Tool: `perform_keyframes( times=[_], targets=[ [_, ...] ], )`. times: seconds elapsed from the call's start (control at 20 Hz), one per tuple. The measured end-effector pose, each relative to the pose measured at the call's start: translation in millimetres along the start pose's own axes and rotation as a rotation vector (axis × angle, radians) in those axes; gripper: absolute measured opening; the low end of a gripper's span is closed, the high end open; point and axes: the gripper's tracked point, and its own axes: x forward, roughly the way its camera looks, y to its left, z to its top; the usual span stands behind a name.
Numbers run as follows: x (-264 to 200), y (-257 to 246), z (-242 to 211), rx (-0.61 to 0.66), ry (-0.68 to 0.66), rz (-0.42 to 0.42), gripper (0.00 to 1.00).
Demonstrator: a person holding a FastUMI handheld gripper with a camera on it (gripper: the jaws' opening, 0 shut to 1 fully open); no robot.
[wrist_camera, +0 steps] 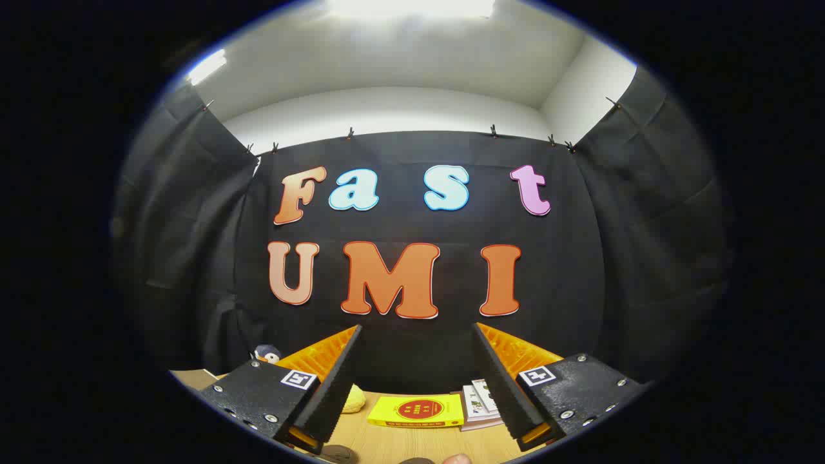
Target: Open the storage box then place both shoes into the box .Put the left shoe in first, then the right shoe, with the right side of both shoes facing outward in a uniform manner.
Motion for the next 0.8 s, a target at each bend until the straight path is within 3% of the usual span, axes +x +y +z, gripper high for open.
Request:
perform_keyframes(
  times=[0.6,0.8],
  targets=[
    [3,12,12,-0.021,0.009,-0.004,0.98],
    [-1,26,10,0.017,0.017,0.042,0.98]
  ],
)
